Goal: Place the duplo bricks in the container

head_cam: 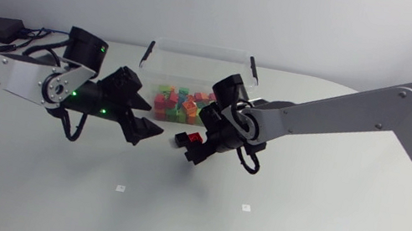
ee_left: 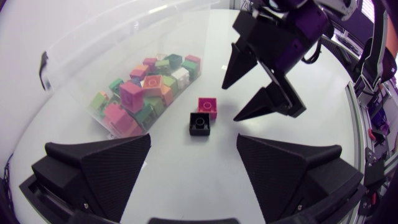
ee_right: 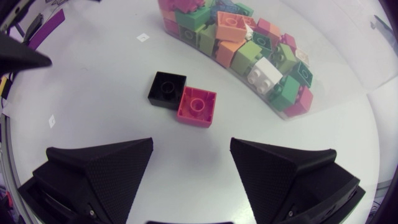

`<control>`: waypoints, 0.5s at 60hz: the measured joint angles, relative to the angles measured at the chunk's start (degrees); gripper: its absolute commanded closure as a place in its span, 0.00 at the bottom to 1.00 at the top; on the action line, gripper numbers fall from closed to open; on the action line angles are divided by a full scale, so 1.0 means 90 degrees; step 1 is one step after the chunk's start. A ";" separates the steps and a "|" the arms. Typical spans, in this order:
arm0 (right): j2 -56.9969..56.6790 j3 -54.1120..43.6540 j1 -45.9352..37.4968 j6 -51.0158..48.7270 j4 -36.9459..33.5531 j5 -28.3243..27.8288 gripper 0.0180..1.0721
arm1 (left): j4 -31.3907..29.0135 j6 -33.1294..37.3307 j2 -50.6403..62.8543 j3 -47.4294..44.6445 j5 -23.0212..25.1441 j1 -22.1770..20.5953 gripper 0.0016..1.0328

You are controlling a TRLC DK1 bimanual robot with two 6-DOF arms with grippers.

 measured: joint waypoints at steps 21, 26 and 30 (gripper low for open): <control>0.0219 0.0304 0.0000 0.0083 -0.0012 0.0155 0.17 | 0.0573 -0.0046 0.0731 -0.0192 0.0002 -0.0095 0.07; 0.0267 0.0364 0.0007 0.0083 -0.0044 0.0238 0.21 | 0.0634 -0.0049 0.0806 -0.0192 0.0002 -0.0131 0.07; 0.0306 0.0430 0.0012 0.0085 -0.0087 0.0267 0.22 | 0.0641 -0.0049 0.0884 -0.0192 0.0002 -0.0168 0.07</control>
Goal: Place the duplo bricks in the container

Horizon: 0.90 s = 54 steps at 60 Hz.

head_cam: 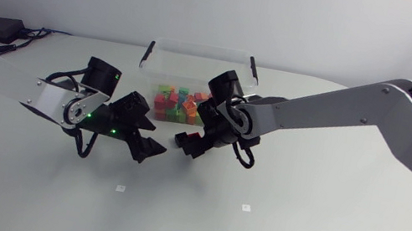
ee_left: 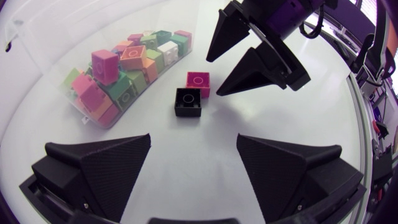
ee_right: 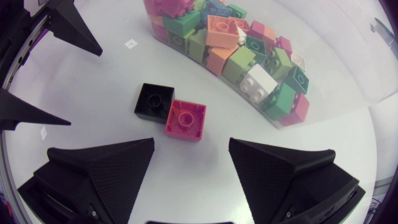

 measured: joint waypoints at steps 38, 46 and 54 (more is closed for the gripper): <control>0.0682 0.1447 0.0090 0.0117 -0.1460 0.0180 0.41 | 0.0034 -0.0117 0.0063 0.0002 0.0046 0.0097 0.07; 0.0760 0.1617 0.0095 0.0117 -0.1576 0.0214 0.47 | 0.0034 -0.0117 0.0063 0.0002 0.0102 0.0131 0.07; 0.0843 0.1744 0.0095 0.0117 -0.1717 0.0219 0.56 | 0.0036 -0.0117 0.0063 0.0002 0.0155 0.0131 0.07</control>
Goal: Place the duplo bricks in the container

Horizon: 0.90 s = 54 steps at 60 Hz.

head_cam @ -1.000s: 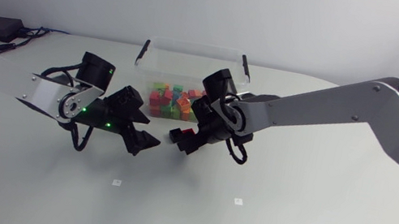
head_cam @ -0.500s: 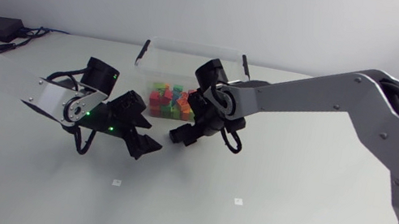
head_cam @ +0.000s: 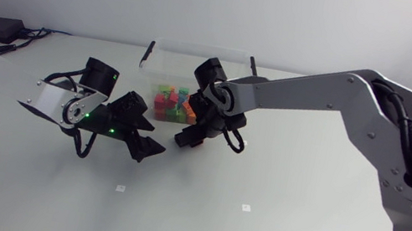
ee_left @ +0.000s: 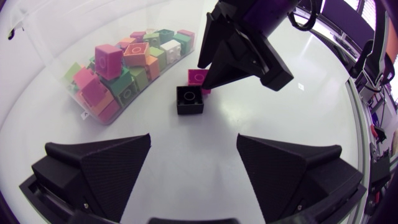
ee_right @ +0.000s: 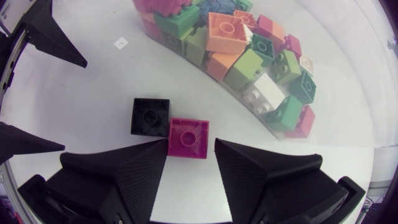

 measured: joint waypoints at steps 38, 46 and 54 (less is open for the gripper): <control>-0.0316 -0.0444 0.0000 -0.0005 -0.0080 -0.0007 0.67 | 0.0027 -0.0024 0.0376 0.0240 0.0010 0.0000 0.07; -0.0874 -0.0976 -0.0007 -0.0007 0.0063 -0.0063 0.67 | 0.0049 -0.0046 0.0515 0.0432 0.0010 -0.0155 0.07; -0.1586 -0.1532 -0.0080 -0.0032 0.0287 -0.0194 0.67 | 0.0073 -0.0058 0.0772 0.0653 0.0012 -0.0260 0.07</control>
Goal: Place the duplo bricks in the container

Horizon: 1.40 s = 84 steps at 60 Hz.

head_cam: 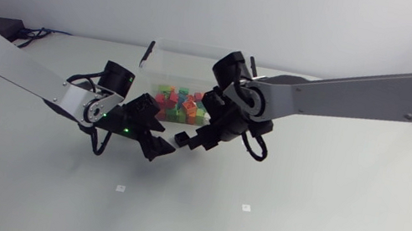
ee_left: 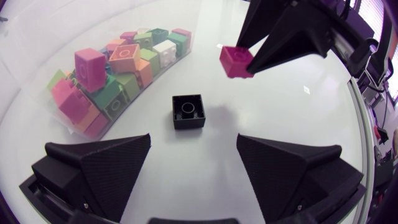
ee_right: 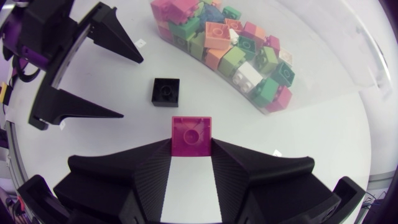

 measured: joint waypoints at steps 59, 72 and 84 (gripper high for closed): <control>-0.3563 -0.1365 -0.0772 -0.0240 -0.0306 -0.0248 0.68 | 0.0573 -0.0498 0.1061 0.0780 -0.0129 -0.0311 0.42; -0.3575 -0.1355 -0.0882 -0.0291 -0.0432 -0.0274 0.68 | 0.0697 -0.0605 0.1061 0.0780 -0.0197 -0.0321 0.76; -0.3572 -0.0964 -0.0967 -0.0350 -0.0617 -0.0325 0.68 | 0.0760 -0.0612 0.1059 0.0777 -0.0197 -0.0323 0.78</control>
